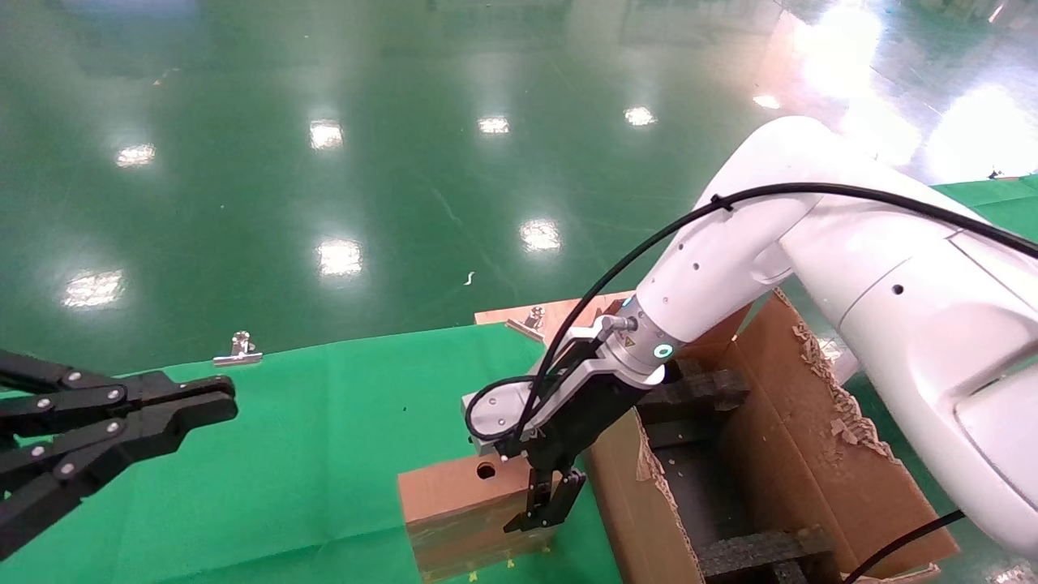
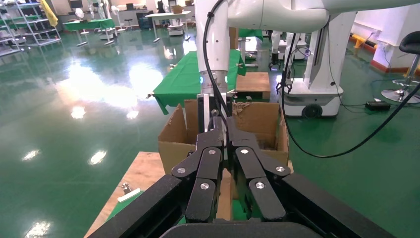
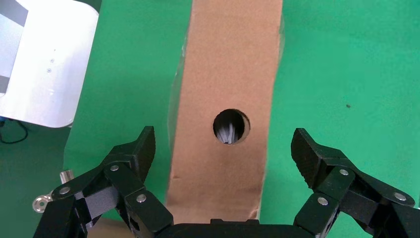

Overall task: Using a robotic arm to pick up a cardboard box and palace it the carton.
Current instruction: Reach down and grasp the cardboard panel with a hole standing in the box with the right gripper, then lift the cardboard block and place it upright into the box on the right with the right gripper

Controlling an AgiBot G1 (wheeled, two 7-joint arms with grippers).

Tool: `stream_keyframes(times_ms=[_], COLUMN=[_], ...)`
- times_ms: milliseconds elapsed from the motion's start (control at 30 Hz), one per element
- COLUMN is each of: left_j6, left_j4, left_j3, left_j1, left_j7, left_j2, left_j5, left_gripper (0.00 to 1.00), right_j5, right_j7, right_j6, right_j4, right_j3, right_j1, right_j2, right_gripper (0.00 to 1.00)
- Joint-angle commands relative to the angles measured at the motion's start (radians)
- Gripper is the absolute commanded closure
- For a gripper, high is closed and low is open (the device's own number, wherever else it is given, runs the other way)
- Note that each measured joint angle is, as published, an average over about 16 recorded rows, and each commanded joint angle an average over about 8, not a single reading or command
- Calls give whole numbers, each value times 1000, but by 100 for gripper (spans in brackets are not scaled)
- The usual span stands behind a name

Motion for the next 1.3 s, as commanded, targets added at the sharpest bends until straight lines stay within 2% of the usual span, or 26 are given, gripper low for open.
stream_keyframes(times_ms=[33, 1300], left_j6=[0, 0], left_j4=[0, 0], left_j3=[0, 0], left_j1=[0, 0], left_j7=[0, 0], left_j2=[0, 0], left_j5=[0, -1], left_gripper=[0, 0], right_j5=[-1, 10], right_j7=[-2, 6], right_j6=[0, 3], right_j4=[-6, 14], right_j3=[-5, 12], right_j1=[4, -9], right_j2=[-4, 11], right_gripper=[100, 100])
